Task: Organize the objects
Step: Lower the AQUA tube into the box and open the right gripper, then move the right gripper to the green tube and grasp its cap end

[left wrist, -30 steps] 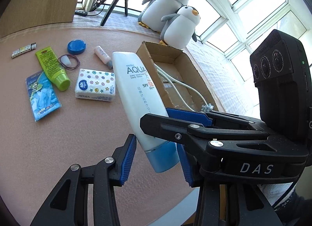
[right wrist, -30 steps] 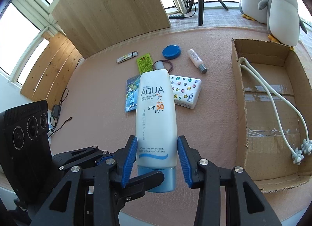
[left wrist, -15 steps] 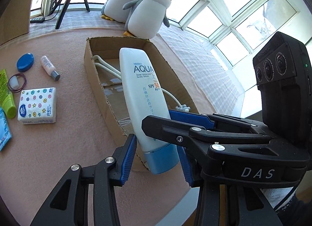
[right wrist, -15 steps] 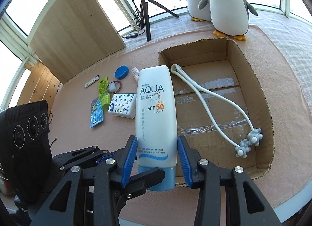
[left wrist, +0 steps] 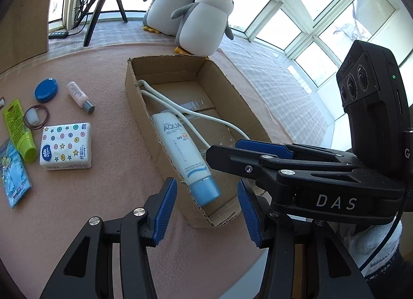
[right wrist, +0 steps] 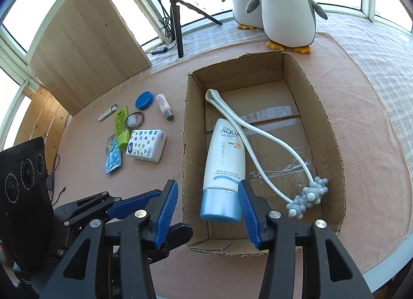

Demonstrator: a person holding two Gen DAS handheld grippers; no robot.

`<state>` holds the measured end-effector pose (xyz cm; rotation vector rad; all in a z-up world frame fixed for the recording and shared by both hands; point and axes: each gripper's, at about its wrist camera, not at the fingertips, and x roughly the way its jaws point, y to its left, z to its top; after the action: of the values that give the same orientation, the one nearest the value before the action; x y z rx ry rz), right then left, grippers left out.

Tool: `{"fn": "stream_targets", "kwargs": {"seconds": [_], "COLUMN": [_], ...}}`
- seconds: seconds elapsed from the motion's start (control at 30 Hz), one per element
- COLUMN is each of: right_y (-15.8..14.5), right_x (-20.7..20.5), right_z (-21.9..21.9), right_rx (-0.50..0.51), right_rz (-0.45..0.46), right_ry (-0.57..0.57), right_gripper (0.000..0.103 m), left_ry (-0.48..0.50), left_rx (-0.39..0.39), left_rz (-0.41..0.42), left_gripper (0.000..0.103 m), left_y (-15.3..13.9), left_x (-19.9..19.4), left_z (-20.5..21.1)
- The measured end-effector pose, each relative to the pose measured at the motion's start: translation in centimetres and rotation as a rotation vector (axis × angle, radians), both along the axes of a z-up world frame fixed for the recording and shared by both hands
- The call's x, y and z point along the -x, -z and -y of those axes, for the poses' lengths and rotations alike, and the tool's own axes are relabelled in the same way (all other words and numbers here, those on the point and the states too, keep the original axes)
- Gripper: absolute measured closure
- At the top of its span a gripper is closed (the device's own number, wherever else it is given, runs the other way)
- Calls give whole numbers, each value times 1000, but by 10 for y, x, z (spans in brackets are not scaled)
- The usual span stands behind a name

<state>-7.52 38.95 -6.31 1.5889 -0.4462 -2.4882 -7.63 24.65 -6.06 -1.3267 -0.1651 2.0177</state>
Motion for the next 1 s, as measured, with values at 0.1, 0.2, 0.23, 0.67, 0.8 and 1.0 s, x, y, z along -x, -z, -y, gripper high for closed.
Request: {"fn": "stream_targets", "kwargs": {"seconds": [0.1,0.2,0.23,0.67,0.8,1.0], "right_y": [0,-1,-2,-3,5,31], "right_x": [4,8,9,58,84,124], "right_z": [6,14,16,108,144,186], "right_rx": [-2,2,5,91,100,79], "right_rz": [-1,-2,-3,-5,23,94], "right_ry": [-12,-24,-30,-221,-274,-307], "right_gripper": [57,57,57,57,59,63], "left_ry": [-16,-40,-49,-249,-322,-410], "left_rx": [4,12,17,55,62,63], "left_rz": [-2,-2,-2,26,35,54], "left_gripper": [50,50,50,50,50,50], "left_y": [-1,-1,-1,9,10,14], "left_x": [0,-2,-3,-15,-20,-28], "left_z": [12,29,35,156,198,247]}}
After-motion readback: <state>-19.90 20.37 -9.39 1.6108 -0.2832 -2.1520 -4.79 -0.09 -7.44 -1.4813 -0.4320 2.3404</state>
